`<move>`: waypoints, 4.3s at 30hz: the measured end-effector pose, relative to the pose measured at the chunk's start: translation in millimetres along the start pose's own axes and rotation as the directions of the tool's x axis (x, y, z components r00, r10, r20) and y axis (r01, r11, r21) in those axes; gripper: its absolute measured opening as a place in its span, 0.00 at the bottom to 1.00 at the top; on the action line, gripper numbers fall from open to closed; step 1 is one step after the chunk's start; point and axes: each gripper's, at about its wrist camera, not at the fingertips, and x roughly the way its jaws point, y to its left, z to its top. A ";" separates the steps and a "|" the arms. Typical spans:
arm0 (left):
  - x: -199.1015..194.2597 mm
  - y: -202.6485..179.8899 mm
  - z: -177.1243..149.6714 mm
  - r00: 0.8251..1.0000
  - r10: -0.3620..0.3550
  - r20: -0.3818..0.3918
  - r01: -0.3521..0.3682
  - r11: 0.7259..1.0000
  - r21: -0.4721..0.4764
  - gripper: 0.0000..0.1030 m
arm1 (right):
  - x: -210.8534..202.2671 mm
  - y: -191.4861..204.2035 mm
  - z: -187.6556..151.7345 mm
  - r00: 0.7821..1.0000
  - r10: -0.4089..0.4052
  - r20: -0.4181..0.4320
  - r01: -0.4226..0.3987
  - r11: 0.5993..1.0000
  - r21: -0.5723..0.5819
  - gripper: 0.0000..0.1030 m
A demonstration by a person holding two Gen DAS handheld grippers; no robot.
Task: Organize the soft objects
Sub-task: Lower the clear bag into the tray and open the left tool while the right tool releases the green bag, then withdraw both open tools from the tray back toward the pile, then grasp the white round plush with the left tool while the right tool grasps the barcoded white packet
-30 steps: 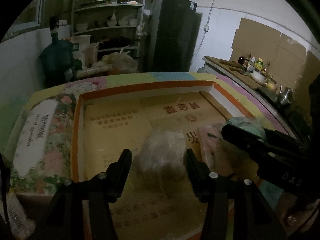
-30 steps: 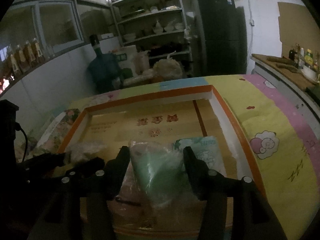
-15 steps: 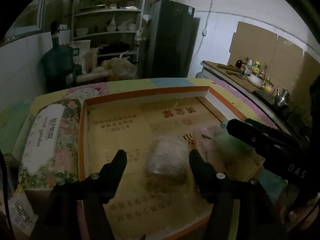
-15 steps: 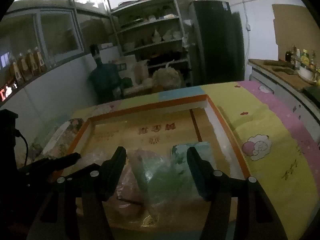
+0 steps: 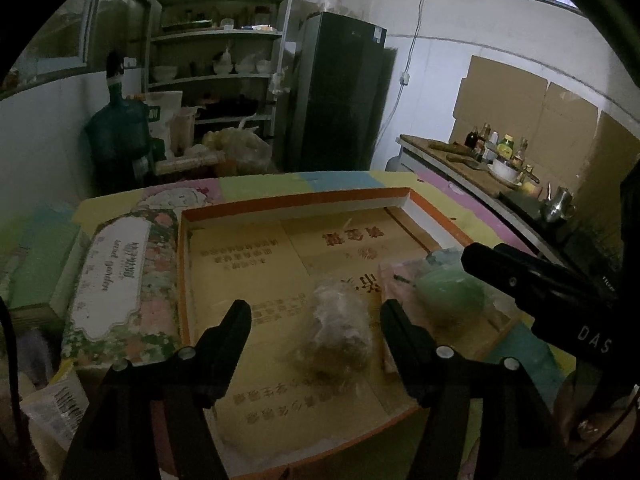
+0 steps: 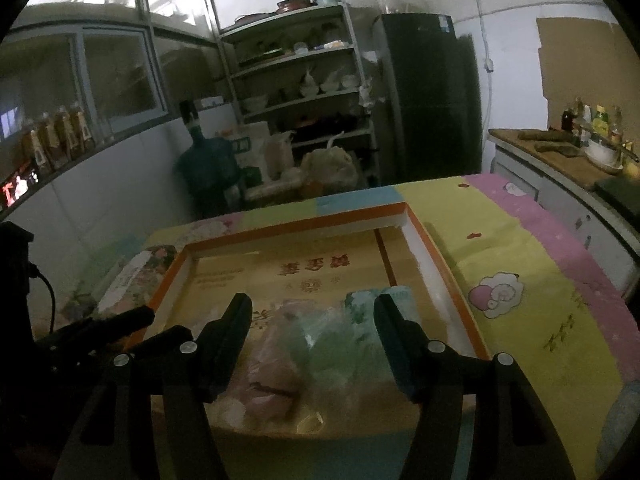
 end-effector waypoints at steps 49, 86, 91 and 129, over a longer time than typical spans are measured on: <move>-133.5 122.9 -32.5 0.968 0.194 0.156 -0.177 0.977 -0.117 0.65 | -31.6 150.9 -19.3 0.993 0.117 0.006 -0.115 0.986 -0.123 0.63; -153.3 186.3 -81.9 0.972 0.142 0.189 -0.127 0.988 -0.089 0.65 | 26.5 234.0 -74.5 0.959 0.224 -0.176 -0.262 0.936 -0.236 0.63; -129.3 189.1 -71.1 0.986 0.109 0.129 -0.095 0.989 -0.115 0.65 | 30.0 236.9 -76.2 0.956 0.224 -0.188 -0.265 0.935 -0.236 0.63; -169.2 190.6 -65.8 0.967 -0.004 0.255 0.038 0.991 -0.129 0.21 | 12.2 231.8 -73.3 0.963 0.219 -0.158 -0.251 0.943 -0.220 0.39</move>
